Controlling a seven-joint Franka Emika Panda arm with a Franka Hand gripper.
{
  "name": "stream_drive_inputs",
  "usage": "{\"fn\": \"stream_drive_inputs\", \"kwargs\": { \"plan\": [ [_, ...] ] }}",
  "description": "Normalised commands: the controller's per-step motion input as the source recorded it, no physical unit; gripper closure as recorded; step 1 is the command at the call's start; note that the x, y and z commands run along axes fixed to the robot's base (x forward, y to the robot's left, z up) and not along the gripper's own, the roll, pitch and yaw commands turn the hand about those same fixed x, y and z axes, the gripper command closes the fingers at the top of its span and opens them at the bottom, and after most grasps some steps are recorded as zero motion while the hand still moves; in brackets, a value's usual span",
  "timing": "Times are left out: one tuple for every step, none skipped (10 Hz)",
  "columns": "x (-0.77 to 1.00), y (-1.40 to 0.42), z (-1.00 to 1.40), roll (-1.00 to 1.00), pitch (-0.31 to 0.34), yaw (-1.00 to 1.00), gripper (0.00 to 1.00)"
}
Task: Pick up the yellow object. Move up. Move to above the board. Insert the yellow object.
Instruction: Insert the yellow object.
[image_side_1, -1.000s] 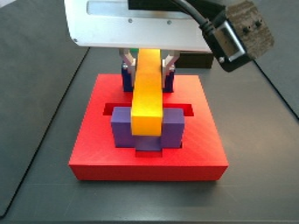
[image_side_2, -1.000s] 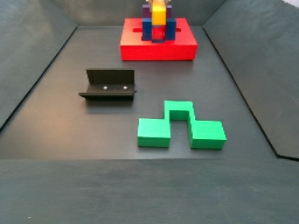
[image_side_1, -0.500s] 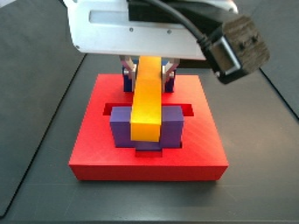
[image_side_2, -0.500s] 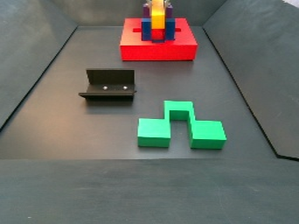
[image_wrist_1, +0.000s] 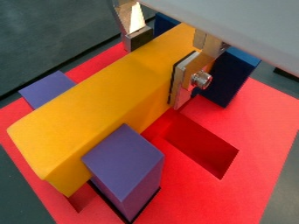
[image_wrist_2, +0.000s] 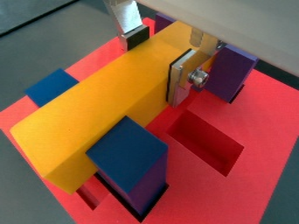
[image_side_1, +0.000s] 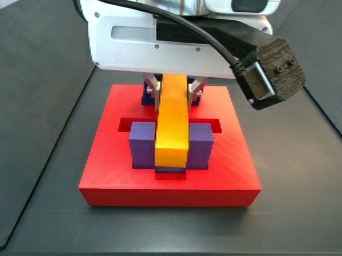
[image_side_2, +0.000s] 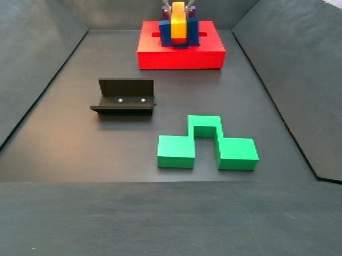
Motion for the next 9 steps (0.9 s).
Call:
{"fn": "stream_drive_inputs", "kwargs": {
  "plan": [
    [0.14, 0.0, -0.12, 0.06, 0.02, 0.0, 1.0],
    [0.07, 0.0, -0.2, 0.05, 0.0, 0.0, 1.0],
    [0.0, -0.03, -0.24, 0.0, -0.01, 0.0, 1.0],
    [0.0, -0.08, -0.2, 0.0, -0.063, 0.0, 1.0],
    [-0.04, -0.09, -0.13, 0.0, -0.073, 0.07, 1.0],
    [-0.01, -0.05, -0.1, 0.0, -0.033, 0.12, 1.0],
    [-0.05, 0.0, -0.16, 0.04, -0.007, 0.09, 1.0],
    [-0.12, 0.0, -0.19, 0.04, -0.01, 0.06, 1.0],
    [-0.06, 0.0, -0.14, 0.02, -0.013, 0.08, 1.0]
  ]
}}
